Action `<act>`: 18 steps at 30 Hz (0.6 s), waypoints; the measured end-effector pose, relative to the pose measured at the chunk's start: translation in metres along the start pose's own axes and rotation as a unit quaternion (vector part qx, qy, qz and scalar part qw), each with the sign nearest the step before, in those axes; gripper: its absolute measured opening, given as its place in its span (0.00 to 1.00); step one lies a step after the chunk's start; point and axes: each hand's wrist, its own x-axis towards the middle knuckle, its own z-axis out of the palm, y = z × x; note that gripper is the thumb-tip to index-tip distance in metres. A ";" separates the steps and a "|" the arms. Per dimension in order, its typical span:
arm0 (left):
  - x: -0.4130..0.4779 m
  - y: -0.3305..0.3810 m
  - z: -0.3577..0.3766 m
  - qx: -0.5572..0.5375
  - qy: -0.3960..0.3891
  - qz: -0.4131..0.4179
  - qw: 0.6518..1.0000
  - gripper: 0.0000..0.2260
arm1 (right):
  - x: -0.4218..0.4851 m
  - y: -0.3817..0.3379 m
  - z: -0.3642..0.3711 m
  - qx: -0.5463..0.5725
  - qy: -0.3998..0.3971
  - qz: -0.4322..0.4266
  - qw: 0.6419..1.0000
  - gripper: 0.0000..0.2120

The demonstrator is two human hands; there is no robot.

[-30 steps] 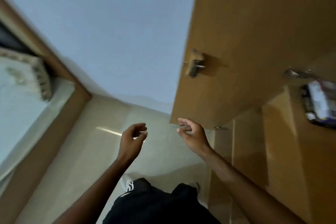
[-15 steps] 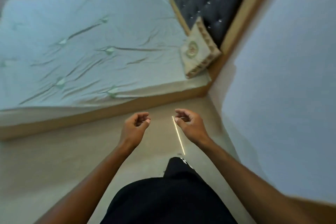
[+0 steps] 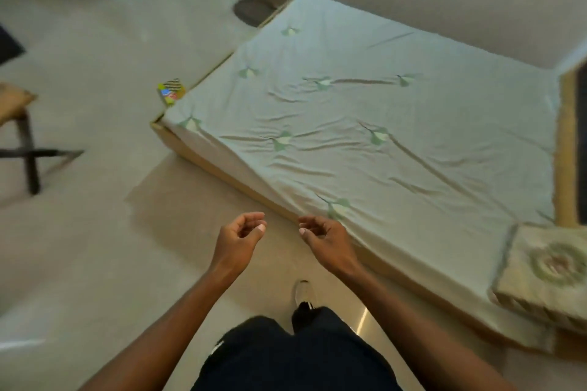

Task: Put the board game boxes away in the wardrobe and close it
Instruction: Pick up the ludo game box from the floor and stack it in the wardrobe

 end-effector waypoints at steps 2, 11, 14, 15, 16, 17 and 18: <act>0.023 0.005 -0.025 -0.027 0.053 -0.014 0.998 0.10 | 0.042 -0.025 0.018 -0.023 -0.040 -0.019 0.999 0.13; 0.128 -0.005 -0.176 -0.135 0.239 -0.051 0.960 0.08 | 0.211 -0.139 0.154 -0.099 -0.192 -0.094 0.972 0.11; 0.171 -0.010 -0.249 -0.153 0.276 -0.048 0.948 0.08 | 0.264 -0.185 0.220 -0.115 -0.217 -0.120 0.962 0.11; 0.181 -0.009 -0.270 -0.153 0.278 -0.051 0.947 0.08 | 0.278 -0.200 0.238 -0.123 -0.222 -0.122 0.960 0.11; 0.191 -0.008 -0.291 -0.152 0.280 -0.052 0.946 0.08 | 0.291 -0.214 0.254 -0.123 -0.224 -0.127 0.959 0.11; 0.207 -0.006 -0.322 -0.152 0.286 -0.052 0.945 0.08 | 0.310 -0.235 0.279 -0.118 -0.227 -0.124 0.959 0.11; 0.218 -0.005 -0.345 -0.148 0.290 -0.050 0.944 0.08 | 0.324 -0.251 0.296 -0.116 -0.226 -0.128 0.959 0.11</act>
